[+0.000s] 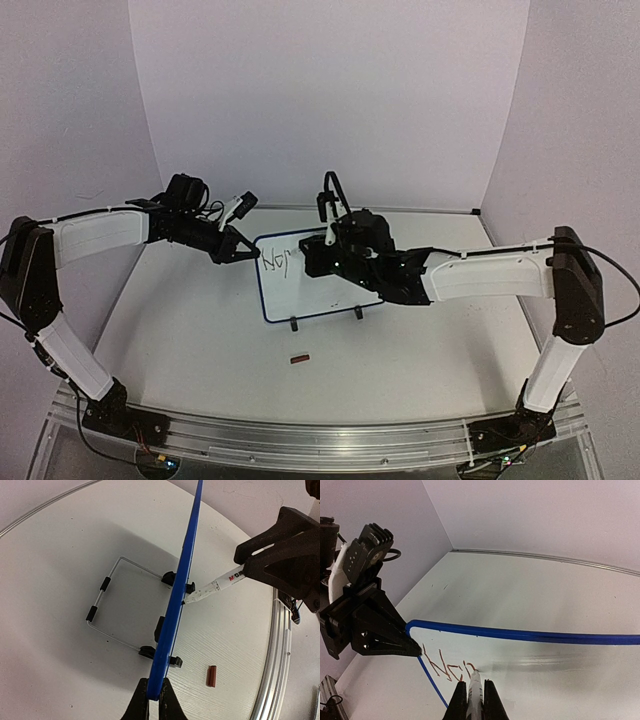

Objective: Write a sentence on the whiteboard
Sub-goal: Write on the whiteboard with the whiteboard marker without the cap.

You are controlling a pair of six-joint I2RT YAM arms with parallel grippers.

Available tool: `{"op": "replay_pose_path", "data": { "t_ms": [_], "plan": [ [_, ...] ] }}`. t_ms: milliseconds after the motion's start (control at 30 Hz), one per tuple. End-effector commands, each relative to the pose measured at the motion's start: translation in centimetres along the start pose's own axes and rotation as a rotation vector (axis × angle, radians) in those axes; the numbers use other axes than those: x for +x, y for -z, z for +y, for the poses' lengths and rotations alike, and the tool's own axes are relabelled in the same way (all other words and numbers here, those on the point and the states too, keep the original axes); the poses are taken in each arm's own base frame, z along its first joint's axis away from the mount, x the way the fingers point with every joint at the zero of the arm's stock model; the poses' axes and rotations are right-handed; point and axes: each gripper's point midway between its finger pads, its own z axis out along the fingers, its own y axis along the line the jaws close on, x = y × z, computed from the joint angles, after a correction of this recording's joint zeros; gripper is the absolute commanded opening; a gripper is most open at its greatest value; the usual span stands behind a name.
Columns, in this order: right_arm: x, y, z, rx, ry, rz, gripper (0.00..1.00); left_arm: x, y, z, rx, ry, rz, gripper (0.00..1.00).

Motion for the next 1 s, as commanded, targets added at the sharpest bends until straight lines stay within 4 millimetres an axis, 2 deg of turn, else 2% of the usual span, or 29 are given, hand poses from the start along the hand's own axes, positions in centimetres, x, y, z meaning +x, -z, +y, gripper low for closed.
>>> {"op": "replay_pose_path", "data": {
  "t_ms": [0,400,600,733,967],
  "plan": [
    [-0.5,0.4,-0.9,0.037,-0.012,-0.025,0.0,0.5,-0.1,1.0,-0.062,-0.029,0.02,0.0],
    [0.4,-1.0,0.8,-0.038,0.0,0.017,0.0,0.6,-0.2,1.1,-0.061,-0.025,0.024,0.0],
    [0.4,-1.1,0.9,-0.041,-0.002,0.018,0.0,0.6,-0.2,1.1,-0.061,-0.026,0.023,0.0],
    [0.0,-0.6,1.0,-0.05,-0.006,0.008,0.0,0.6,-0.2,1.1,-0.064,-0.028,0.024,0.0],
    [-1.1,2.0,0.3,-0.049,-0.039,-0.027,0.0,0.6,-0.2,1.1,-0.063,-0.027,0.024,0.0]
  ]
}}
